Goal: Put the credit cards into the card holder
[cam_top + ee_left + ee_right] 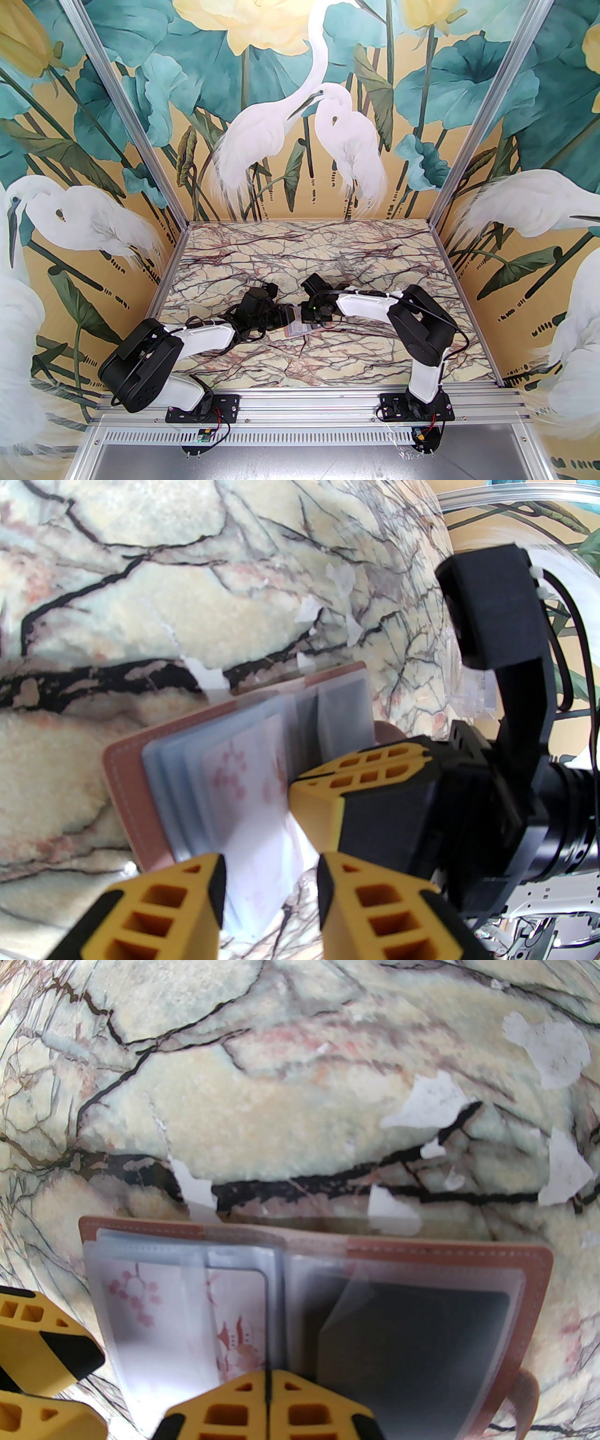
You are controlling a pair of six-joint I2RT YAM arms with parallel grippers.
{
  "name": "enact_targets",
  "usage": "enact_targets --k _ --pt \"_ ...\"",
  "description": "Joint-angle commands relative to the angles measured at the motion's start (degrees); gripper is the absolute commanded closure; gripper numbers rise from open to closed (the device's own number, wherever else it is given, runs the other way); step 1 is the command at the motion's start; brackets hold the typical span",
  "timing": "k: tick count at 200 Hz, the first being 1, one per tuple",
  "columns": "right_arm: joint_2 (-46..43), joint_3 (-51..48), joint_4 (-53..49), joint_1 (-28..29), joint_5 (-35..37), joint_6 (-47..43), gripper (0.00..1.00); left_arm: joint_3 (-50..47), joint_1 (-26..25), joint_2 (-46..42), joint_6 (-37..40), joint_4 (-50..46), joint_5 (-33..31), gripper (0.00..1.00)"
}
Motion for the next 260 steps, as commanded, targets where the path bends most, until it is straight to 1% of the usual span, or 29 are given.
enact_targets --k 1,26,64,112,260 --pt "2.61 -1.00 -1.49 0.18 1.02 -0.20 0.92 1.08 0.11 0.48 0.40 -0.76 0.10 0.61" --pt "2.73 -0.92 -1.53 0.19 0.93 -0.29 0.92 0.97 0.06 0.16 0.42 -0.99 -0.23 0.61" --pt "2.72 -0.96 -1.49 0.23 0.96 -0.19 0.92 1.20 0.10 -0.21 1.36 -3.84 -2.98 0.60" --pt "2.86 -0.89 -1.49 0.19 0.92 -0.27 0.92 1.47 0.06 0.85 1.30 -2.85 -1.69 0.60" --pt "2.87 -1.03 -1.41 0.19 0.70 -0.19 0.92 2.26 -0.03 2.85 1.38 -2.14 -0.74 0.61"
